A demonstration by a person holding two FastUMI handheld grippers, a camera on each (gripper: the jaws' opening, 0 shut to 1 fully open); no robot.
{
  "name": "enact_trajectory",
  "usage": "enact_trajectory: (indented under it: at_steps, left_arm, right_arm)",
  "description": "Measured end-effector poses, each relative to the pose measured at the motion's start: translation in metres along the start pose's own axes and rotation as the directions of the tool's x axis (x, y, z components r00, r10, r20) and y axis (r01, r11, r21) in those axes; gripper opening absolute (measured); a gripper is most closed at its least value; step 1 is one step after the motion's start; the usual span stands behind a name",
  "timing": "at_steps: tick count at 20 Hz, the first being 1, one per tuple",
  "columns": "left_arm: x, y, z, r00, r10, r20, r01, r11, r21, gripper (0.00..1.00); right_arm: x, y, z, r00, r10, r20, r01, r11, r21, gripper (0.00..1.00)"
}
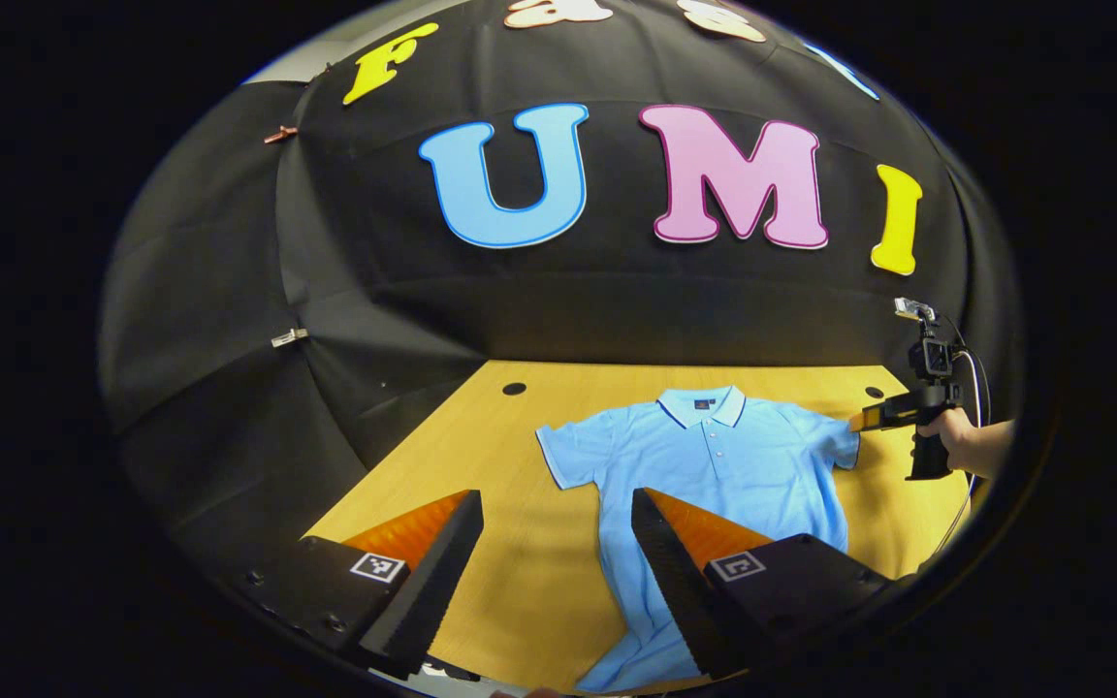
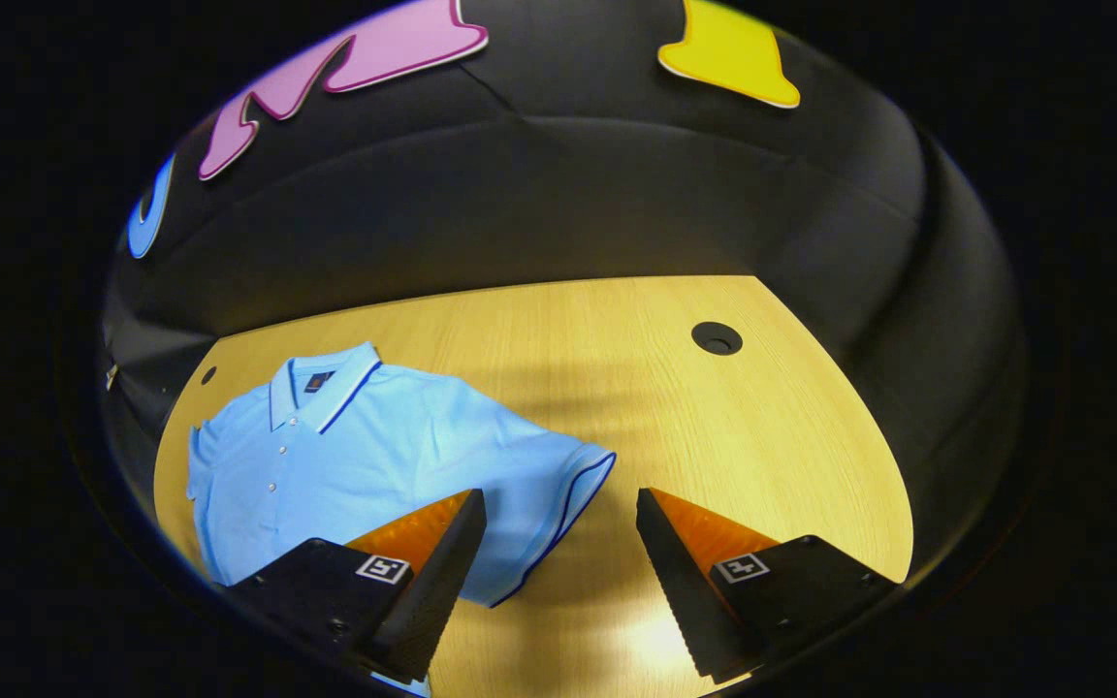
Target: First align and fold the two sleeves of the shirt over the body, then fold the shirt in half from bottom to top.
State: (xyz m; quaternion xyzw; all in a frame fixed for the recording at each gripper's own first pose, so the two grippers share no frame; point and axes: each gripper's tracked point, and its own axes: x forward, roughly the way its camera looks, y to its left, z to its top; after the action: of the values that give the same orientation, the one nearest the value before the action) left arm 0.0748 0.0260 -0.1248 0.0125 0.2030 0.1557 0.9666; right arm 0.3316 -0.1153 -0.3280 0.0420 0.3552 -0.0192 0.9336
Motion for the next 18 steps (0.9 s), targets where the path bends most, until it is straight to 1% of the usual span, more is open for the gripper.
enact_trajectory:
  at_steps: [2,5,9,10,11,12,13,15,17,18]
  left_arm:
    - [0.003,0.0,0.0,1.0,-0.009,-0.003,0.009,1.0,0.01,0.98]
    - [0.005,-0.001,-0.005,1.0,-0.014,-0.022,0.014,1.0,0.015,0.99]
    - [0.003,-0.009,-0.01,0.999,-0.03,-0.038,0.031,0.999,0.04,0.99]
    - [0.001,-0.011,-0.011,0.999,-0.039,-0.038,0.04,0.998,0.041,0.99]
    - [0.0,-0.013,-0.012,0.998,-0.045,-0.04,0.046,0.998,0.039,0.99]
    - [-0.001,-0.014,-0.015,0.998,-0.049,-0.044,0.05,0.998,0.036,0.99]
    - [-0.002,-0.013,-0.017,0.998,-0.051,-0.046,0.053,0.998,0.035,0.99]
    - [-0.004,-0.014,-0.02,0.997,-0.056,-0.047,0.058,0.997,0.044,0.99]
    - [-0.007,-0.014,-0.028,0.997,-0.061,-0.056,0.064,0.997,0.053,0.99]
    - [-0.008,-0.014,-0.033,0.996,-0.065,-0.061,0.068,0.996,0.051,0.99]
  right_arm:
    - [0.012,-0.004,-0.005,1.0,-0.009,-0.016,0.009,1.0,0.011,0.98]
    - [0.025,-0.005,-0.018,0.999,-0.02,-0.045,0.019,1.0,-0.018,0.96]
    - [0.029,0.005,-0.023,0.999,-0.001,-0.048,-0.003,0.997,-0.074,0.96]
    - [0.033,0.008,-0.022,0.999,0.007,-0.044,-0.009,0.998,-0.066,0.97]
    - [0.033,0.01,-0.023,0.999,-0.001,-0.047,-0.002,0.998,-0.06,0.95]
    - [0.034,0.01,-0.022,0.999,0.0,-0.044,-0.002,0.999,-0.049,0.81]
    - [0.035,0.01,-0.021,0.999,-0.004,-0.037,0.003,0.999,-0.041,0.77]
    - [0.036,0.01,-0.017,1.0,-0.006,-0.031,0.005,1.0,-0.022,0.41]
    - [0.038,0.01,-0.016,0.999,-0.006,-0.033,0.007,1.0,0.008,0.14]
    - [0.038,0.01,-0.016,0.999,-0.002,-0.035,0.003,1.0,0.015,0.13]
